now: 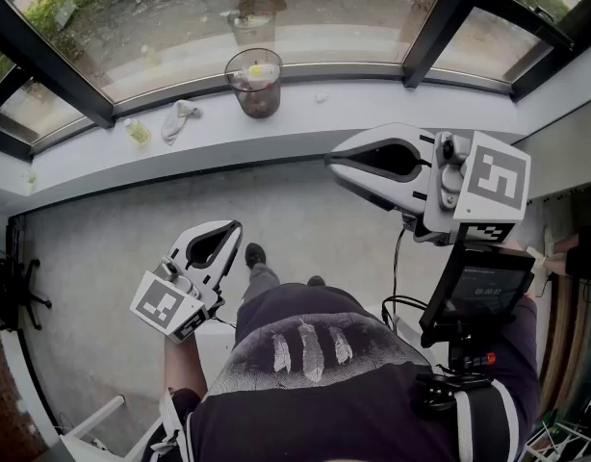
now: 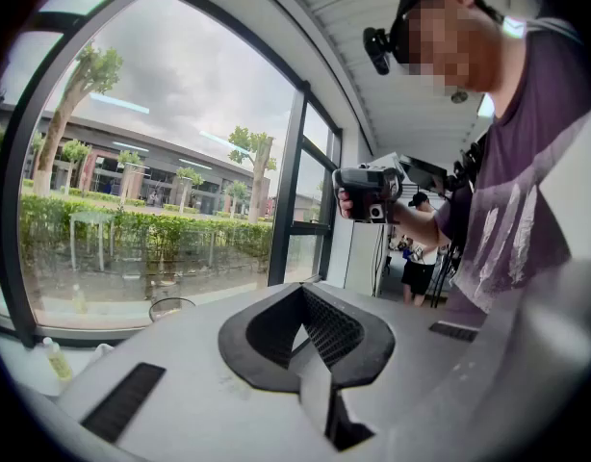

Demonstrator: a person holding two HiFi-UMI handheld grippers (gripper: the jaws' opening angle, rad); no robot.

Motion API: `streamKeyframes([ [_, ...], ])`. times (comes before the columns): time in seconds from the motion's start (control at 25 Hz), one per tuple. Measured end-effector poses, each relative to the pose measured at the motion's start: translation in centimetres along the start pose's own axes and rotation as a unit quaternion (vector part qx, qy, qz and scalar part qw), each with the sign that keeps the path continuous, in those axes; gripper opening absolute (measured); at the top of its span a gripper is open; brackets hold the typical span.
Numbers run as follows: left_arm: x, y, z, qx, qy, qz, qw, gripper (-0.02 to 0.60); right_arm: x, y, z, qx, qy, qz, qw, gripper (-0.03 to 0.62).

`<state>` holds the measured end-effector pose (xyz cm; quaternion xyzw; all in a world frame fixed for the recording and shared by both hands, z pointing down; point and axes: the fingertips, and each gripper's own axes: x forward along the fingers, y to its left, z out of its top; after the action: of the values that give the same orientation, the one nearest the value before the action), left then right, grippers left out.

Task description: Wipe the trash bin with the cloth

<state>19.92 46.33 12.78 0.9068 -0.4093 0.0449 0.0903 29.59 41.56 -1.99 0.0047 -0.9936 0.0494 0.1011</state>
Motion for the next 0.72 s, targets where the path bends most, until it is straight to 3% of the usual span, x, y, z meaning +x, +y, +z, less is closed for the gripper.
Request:
streamKeyframes([
  [0.2,-2.2,6.3,1.0,-0.017,-0.001,-0.021,0.9996,-0.003,6.1,0.3,4.4,0.108,-0.047,0.023,0.993,-0.009],
  [0.36,-2.9,13.6,1.1,-0.022,0.011,-0.029,0.9993,-0.003,11.7,-2.2,8.1,0.117,-0.047,0.022,0.992,-0.009],
  [0.64,-4.3,20.2,0.4,-0.039,0.005,-0.028,0.9988,-0.003,17.2,-2.4,12.3,0.178,-0.064,0.064,0.980,-0.009],
  [0.72,-4.1,21.4,0.1,-0.053,0.007,-0.028,0.9982,-0.003,18.0,-2.7,13.3,0.154,-0.061,0.067,0.984,-0.009],
])
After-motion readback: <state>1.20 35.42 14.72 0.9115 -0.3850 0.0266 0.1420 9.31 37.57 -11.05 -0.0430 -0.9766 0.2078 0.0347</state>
